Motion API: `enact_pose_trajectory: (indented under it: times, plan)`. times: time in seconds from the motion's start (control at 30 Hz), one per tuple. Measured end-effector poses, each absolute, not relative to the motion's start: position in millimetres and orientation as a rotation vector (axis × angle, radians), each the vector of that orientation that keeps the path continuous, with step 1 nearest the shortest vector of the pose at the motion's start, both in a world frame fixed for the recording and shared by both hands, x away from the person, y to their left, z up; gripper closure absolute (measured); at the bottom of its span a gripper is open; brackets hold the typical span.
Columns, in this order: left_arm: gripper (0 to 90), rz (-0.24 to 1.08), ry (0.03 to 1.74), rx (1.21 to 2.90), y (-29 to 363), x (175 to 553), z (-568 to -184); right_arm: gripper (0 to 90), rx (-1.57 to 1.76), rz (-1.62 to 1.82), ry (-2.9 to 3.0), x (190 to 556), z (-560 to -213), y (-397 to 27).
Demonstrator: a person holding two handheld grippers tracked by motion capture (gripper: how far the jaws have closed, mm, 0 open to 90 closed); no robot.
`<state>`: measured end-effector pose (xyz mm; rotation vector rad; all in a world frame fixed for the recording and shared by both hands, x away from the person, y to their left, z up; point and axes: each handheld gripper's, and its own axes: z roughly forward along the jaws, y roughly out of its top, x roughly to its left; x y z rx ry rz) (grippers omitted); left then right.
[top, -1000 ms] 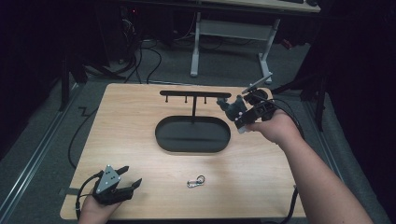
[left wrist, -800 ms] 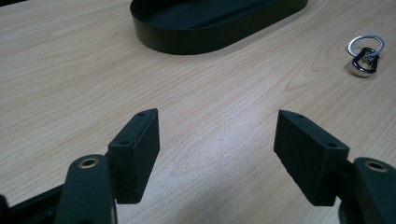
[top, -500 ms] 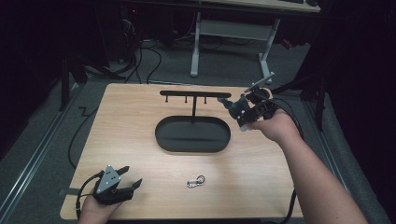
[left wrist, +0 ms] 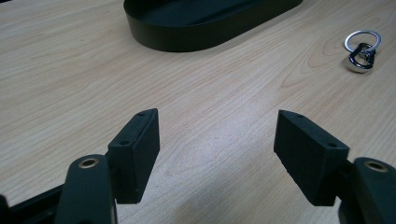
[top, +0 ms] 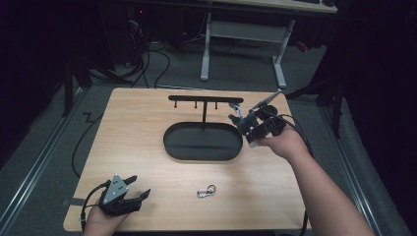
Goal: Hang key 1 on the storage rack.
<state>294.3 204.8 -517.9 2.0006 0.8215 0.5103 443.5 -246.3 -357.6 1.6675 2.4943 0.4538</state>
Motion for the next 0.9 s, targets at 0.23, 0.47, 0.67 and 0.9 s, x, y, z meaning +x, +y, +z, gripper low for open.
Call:
enact_pose_trajectory:
  times: [0.23,0.47,0.67,0.9]
  plan:
    - [31.9,0.507,0.818,2.002,205,294,-518,47.6,1.657,0.458,2.506,447,-372,-241]
    - [31.9,0.509,0.819,2.000,205,294,-518,47.0,1.663,0.477,2.475,455,-382,-237]
    - [31.9,0.512,0.819,1.997,205,295,-518,46.6,1.670,0.482,2.460,463,-391,-235]
    - [32.0,0.513,0.815,2.003,205,294,-518,44.5,1.673,0.500,2.450,469,-398,-230]
